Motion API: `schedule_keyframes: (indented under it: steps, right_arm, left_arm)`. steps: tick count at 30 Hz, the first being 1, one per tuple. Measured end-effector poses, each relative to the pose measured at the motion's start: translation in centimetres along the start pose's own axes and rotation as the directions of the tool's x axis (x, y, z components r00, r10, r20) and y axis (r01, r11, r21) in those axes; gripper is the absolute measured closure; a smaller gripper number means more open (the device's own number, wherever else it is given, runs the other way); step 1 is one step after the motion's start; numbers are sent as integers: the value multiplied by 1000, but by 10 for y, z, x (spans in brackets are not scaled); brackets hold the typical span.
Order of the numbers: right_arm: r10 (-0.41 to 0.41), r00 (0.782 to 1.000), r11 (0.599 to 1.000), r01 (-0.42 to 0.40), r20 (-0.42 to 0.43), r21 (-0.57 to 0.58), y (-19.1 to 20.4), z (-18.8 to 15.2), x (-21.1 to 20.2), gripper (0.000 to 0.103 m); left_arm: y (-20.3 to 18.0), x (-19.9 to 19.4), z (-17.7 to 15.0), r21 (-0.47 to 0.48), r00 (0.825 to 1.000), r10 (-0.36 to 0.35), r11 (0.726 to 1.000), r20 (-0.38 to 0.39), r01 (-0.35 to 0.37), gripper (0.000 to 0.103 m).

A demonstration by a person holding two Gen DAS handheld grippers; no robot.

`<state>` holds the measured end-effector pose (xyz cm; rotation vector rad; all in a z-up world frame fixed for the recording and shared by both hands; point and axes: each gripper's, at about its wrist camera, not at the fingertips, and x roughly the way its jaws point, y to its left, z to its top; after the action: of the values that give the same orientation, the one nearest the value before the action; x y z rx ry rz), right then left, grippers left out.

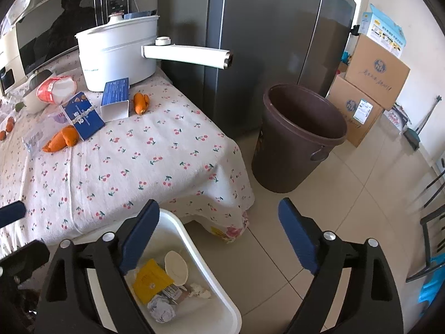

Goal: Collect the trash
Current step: 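Open the left tool to drop the yellow wrapper into the basin, then grasp the clear Ganten water bottle on the cloth with the left tool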

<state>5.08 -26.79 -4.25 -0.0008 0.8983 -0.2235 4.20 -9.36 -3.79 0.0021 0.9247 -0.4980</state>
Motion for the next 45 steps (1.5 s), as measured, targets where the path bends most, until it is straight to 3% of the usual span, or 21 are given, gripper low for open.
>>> schedule_keyframes:
  steps: [6,9,15,21,27,34,37,41,45]
  right_arm:
    - [-1,1000,1000,1,3,25,1,7,2,11]
    - [-3,1000,999,3,-1,48,-1,11,4,11]
    - [9,1000,999,-8,-4,47,7,15,6,11]
    - [36,999,999,-36,-31,13,25,17,12,10]
    - [72,997,997,-73,-39,-38,50,21,15,10]
    - [96,992,992,-102,-76,-77,71,23,25,10]
    - [104,991,990,-111,-83,-85,77,24,28,10]
    - [109,990,989,-117,-90,-91,83,27,32,10]
    - [119,989,987,-127,-89,-101,86,29,33,10]
  left_arm:
    - [9,1,3,3,998,68,998,8,-68,15]
    - [15,4,6,12,989,148,989,14,-148,12]
    - [40,13,13,-16,975,222,975,-20,-223,12]
    - [75,18,34,-17,935,355,935,-19,-355,12]
    - [128,26,60,-90,910,408,906,-70,-413,12]
    - [160,47,97,-19,859,498,864,-120,-503,17]
    - [167,60,109,4,860,484,872,-163,-489,20]
    - [174,86,118,39,844,491,868,-216,-495,21]
    - [182,109,124,28,852,449,888,-269,-459,31]
